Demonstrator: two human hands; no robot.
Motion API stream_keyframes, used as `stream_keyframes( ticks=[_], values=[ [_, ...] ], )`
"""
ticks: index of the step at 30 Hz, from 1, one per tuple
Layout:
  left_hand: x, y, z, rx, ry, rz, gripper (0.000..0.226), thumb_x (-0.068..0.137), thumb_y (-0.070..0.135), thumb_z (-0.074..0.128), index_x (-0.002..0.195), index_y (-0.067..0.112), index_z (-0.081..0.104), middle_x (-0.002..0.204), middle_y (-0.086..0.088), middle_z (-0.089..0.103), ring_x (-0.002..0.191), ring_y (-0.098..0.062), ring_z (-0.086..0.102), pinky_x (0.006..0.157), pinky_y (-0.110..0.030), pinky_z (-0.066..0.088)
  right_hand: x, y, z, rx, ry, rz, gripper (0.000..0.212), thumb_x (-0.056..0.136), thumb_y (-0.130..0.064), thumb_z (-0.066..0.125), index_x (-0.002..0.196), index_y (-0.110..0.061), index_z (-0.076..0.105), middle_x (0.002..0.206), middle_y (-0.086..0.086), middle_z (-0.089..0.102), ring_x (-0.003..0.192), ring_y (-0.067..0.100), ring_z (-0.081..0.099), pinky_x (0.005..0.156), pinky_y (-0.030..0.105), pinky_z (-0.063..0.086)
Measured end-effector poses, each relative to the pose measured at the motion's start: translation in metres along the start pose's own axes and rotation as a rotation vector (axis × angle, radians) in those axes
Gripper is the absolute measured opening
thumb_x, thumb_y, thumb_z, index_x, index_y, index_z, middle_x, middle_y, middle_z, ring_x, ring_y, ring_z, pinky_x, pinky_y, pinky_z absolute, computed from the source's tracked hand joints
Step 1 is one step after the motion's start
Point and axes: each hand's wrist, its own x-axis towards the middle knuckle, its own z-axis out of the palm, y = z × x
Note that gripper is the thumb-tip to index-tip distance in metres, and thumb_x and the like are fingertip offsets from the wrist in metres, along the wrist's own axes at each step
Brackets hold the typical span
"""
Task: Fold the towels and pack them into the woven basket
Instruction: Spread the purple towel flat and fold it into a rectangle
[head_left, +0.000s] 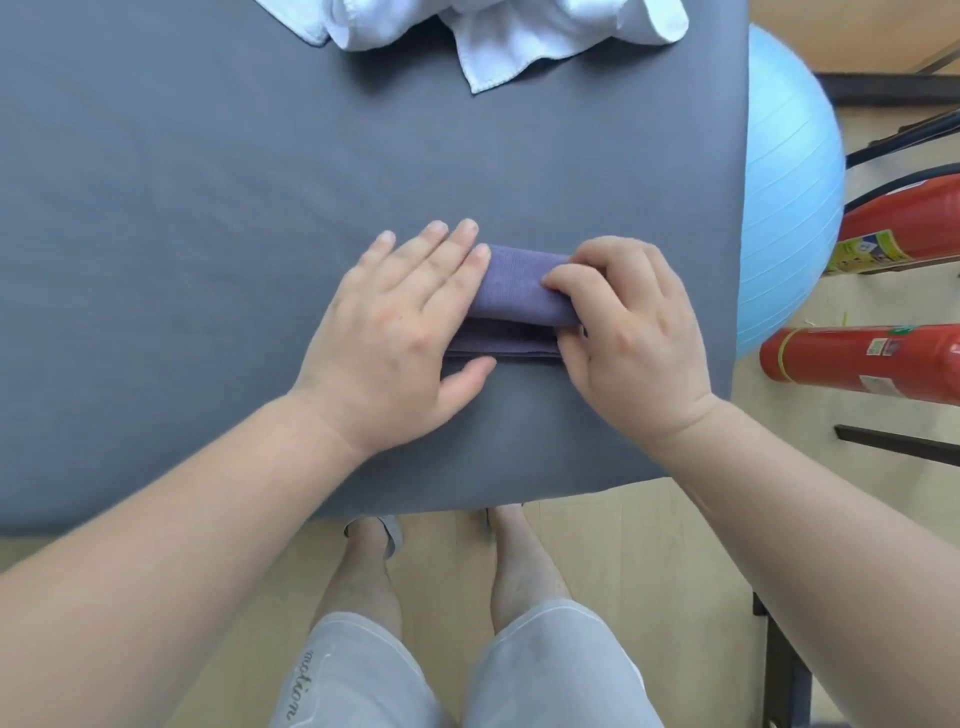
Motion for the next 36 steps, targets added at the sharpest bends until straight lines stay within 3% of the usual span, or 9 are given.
stream_keyframes(
  ticks=[4,7,11,16,20,25,29,33,36],
  values=[
    [-0.023,0.018,0.006,-0.006,-0.01,-0.037,0.075,0.083,0.041,0.066,0.144,0.0,0.048,0.154,-0.017,0.04,0.143,-0.034,0.039,0.115,-0.058,0.029,-0.014,0.0,-0.003,0.065,-0.076,-0.042,0.031,0.08,0.005,0.057,0.109,0.003,0.068,0.121,0.024,0.063,0.113,0.043,0.06,0.096,0.05,0.049],
    [-0.034,0.025,0.013,0.018,-0.04,-0.051,0.076,0.083,0.042,0.065,0.145,0.001,0.047,0.156,-0.016,0.037,0.146,-0.033,0.034,0.116,-0.06,0.026,-0.03,0.002,-0.005,0.056,-0.158,-0.056,0.042,0.084,-0.003,0.058,0.125,0.001,0.065,0.141,0.023,0.054,0.136,0.04,0.048,0.108,0.052,0.043],
    [-0.04,0.024,0.024,0.072,-0.11,-0.075,0.077,0.086,0.044,0.063,0.147,0.003,0.044,0.159,-0.013,0.032,0.149,-0.03,0.029,0.115,-0.064,0.024,-0.05,0.0,-0.003,-0.059,-0.297,-0.067,0.07,0.077,0.005,0.054,0.146,-0.002,0.048,0.159,0.018,0.035,0.149,0.037,0.029,0.116,0.057,0.031],
    [-0.028,0.031,0.018,0.049,0.07,-0.094,0.052,0.093,0.034,0.059,0.134,0.002,0.059,0.148,-0.014,0.05,0.138,-0.031,0.047,0.113,-0.063,0.027,-0.062,-0.007,0.002,-0.125,-0.395,-0.018,0.079,0.075,0.001,0.05,0.153,-0.003,0.037,0.164,0.015,0.023,0.153,0.034,0.017,0.12,0.058,0.023],
    [0.013,0.035,0.011,0.046,-0.09,-0.2,0.068,0.101,0.045,0.033,0.155,0.005,0.027,0.164,-0.012,0.02,0.153,-0.03,0.015,0.12,-0.061,0.006,-0.06,-0.011,0.003,-0.12,-0.458,0.035,0.08,0.077,-0.008,0.053,0.154,-0.004,0.034,0.165,0.014,0.02,0.154,0.033,0.014,0.119,0.061,0.023],
    [0.023,0.03,0.039,0.187,-0.298,-0.208,0.072,0.1,0.052,0.013,0.158,0.013,-0.005,0.166,-0.011,-0.014,0.153,-0.028,-0.013,0.119,-0.061,-0.006,-0.057,-0.011,-0.007,-0.097,-0.552,0.032,0.073,0.096,-0.044,0.042,0.158,-0.009,0.026,0.168,0.009,0.011,0.156,0.027,0.005,0.121,0.061,0.017],
    [0.022,0.031,0.052,0.193,-0.301,-0.238,0.072,0.099,0.052,0.006,0.156,0.013,-0.013,0.165,-0.011,-0.019,0.152,-0.028,-0.018,0.118,-0.062,-0.01,-0.027,-0.022,-0.013,0.023,-0.42,0.153,0.072,0.102,-0.052,0.032,0.159,-0.011,0.021,0.168,0.009,0.011,0.156,0.027,0.004,0.124,0.056,0.005],
    [0.02,0.033,0.06,0.152,-0.256,-0.274,0.068,0.097,0.049,-0.016,0.155,0.015,-0.014,0.166,-0.009,-0.014,0.152,-0.027,-0.016,0.118,-0.061,-0.012,0.022,-0.025,0.009,-0.091,-0.287,0.318,0.068,0.104,-0.05,0.026,0.161,-0.015,0.013,0.169,0.011,0.002,0.156,0.031,-0.004,0.123,0.057,-0.004],
    [0.019,0.028,0.064,0.121,-0.247,-0.273,0.07,0.099,0.053,0.004,0.157,0.015,-0.008,0.167,-0.009,-0.01,0.153,-0.026,-0.011,0.119,-0.06,-0.009,0.038,-0.016,0.038,-0.162,-0.353,0.417,0.067,0.104,-0.052,0.022,0.161,-0.022,0.005,0.169,0.01,-0.004,0.155,0.032,-0.01,0.121,0.061,-0.006]
  ],
)
